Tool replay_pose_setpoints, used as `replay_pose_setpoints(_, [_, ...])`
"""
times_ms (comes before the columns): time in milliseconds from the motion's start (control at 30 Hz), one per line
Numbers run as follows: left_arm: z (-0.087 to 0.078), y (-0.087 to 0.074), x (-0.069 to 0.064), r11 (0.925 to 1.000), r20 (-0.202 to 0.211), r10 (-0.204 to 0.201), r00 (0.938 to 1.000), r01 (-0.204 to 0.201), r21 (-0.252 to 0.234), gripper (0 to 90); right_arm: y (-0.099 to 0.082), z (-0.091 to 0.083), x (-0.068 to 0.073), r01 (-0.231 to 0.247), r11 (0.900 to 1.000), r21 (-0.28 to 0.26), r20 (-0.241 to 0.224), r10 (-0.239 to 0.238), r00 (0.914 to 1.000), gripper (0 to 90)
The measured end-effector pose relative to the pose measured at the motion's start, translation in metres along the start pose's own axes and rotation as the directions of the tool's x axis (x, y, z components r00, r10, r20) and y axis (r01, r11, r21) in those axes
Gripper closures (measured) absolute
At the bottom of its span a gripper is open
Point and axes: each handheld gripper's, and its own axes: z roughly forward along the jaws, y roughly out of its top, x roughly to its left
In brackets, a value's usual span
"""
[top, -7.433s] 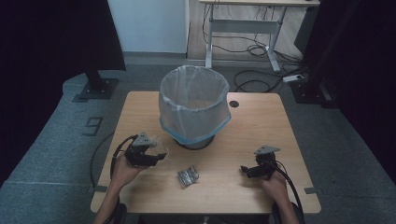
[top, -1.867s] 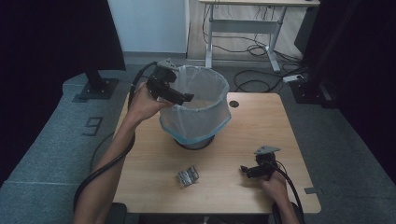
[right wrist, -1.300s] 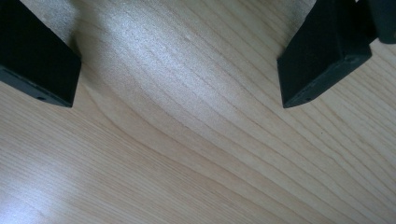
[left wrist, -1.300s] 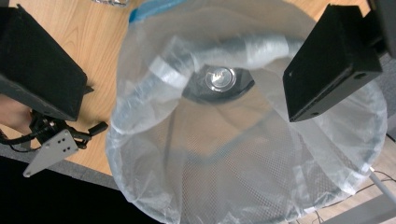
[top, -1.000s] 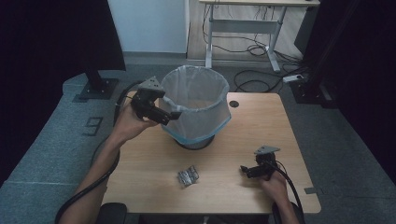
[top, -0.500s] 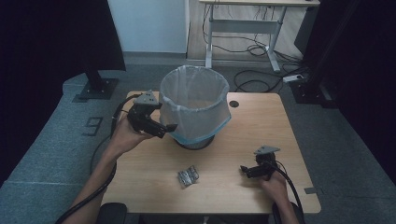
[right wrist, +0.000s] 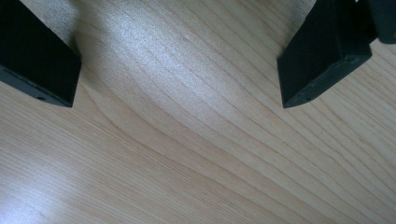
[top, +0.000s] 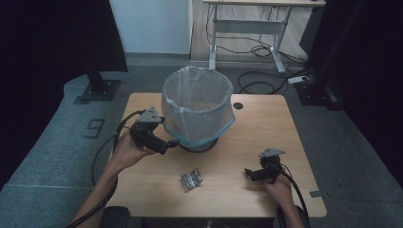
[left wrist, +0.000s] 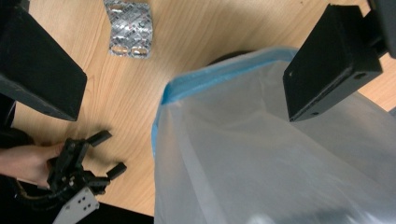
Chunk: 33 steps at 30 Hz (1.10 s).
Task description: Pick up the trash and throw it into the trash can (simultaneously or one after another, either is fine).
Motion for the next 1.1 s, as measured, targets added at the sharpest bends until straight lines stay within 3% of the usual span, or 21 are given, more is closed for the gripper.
replay_pose_setpoints(367, [0.013,-0.025,-0.014,0.9999,0.008,0.009,0.9999,-0.009,0.013,0.0,0.000,0.000,0.000,0.000,1.0000,0.000,0.000,0.000,1.0000,0.0])
replay_pose_setpoints(1100, [0.046,-0.066,-0.029,0.9996,0.046,0.001,0.9989,-0.002,0.028,0.0,0.000,0.000,0.000,0.000,1.0000,-0.002,0.000,0.000,1.0000,0.0])
